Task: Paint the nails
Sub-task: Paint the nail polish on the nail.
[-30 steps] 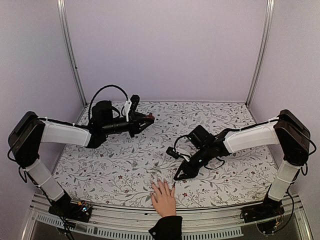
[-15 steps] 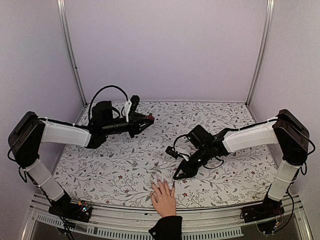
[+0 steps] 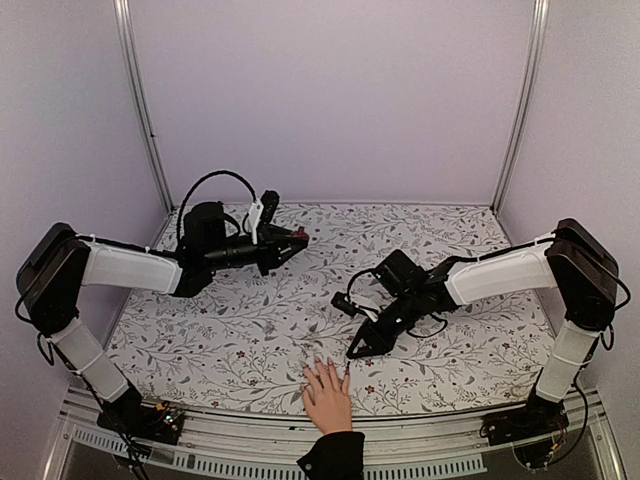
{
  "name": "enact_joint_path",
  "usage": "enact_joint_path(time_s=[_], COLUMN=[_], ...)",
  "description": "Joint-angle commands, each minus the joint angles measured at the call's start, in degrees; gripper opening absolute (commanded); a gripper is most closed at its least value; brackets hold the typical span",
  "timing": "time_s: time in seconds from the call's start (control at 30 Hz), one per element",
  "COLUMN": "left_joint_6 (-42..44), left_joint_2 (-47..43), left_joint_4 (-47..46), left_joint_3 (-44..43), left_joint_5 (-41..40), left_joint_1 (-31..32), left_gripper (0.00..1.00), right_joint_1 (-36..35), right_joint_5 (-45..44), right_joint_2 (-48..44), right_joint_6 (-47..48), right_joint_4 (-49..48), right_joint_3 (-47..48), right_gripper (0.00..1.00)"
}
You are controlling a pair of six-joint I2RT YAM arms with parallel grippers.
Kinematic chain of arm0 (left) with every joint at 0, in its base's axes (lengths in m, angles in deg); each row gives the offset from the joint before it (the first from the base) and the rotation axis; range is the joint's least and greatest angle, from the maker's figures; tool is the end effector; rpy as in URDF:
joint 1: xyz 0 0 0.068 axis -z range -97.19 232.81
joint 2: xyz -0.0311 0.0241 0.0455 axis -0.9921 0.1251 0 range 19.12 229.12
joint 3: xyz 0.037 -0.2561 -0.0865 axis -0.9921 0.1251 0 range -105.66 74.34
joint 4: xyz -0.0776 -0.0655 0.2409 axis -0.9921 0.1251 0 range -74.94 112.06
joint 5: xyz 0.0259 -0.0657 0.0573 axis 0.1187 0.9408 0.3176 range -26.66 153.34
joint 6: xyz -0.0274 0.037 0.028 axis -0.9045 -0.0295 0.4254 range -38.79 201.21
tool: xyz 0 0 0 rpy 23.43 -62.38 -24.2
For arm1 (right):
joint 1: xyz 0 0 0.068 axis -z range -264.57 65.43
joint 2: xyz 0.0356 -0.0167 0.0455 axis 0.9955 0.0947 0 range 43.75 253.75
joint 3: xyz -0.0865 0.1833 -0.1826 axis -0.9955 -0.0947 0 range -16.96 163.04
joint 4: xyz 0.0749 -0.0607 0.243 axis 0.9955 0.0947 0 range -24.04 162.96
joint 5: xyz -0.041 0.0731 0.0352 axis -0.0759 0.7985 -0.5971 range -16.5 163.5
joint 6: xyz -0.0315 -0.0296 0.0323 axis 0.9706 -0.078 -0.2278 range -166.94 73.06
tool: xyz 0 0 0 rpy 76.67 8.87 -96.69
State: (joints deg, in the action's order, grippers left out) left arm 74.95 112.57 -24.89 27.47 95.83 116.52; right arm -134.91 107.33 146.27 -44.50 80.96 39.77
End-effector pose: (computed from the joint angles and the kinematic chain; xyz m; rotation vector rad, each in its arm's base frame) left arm 0.2816 -0.2108 0.2285 0.8378 1.5584 -0.9901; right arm 0.2027 0.2756 0.1470 -1.4058 2.3469 1.0463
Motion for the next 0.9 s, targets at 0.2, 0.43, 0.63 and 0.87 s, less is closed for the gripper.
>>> enact_joint_path(time_s=[0.2,0.43,0.63,0.87], left_joint_6=[0.2,0.2,0.3,0.3], left_joint_2=[-0.7,-0.5,-0.5,-0.1], left_joint_4=[-1.3,-1.2,-1.1,-1.1], left_joint_3=[0.3,0.1,0.0,-0.1], left_joint_5=[-0.3,-0.3,-0.3,-0.2], left_joint_1=[-0.7,-0.8,-0.7,-0.8], left_gripper=[0.0,0.0,0.0,0.0], right_joint_1=[0.1,0.2,0.3,0.4], right_joint_5=[-0.7,-0.7,-1.0,-0.9], right_joint_2=[1.3,1.4,1.7,1.5], right_joint_6=[-0.3,-0.4,-0.6,-0.6], right_joint_4=[-0.4,-0.5,-0.6,-0.6], right_joint_3=[1.5,1.6,1.8,1.8], right_gripper=[0.0,0.0,0.0,0.0])
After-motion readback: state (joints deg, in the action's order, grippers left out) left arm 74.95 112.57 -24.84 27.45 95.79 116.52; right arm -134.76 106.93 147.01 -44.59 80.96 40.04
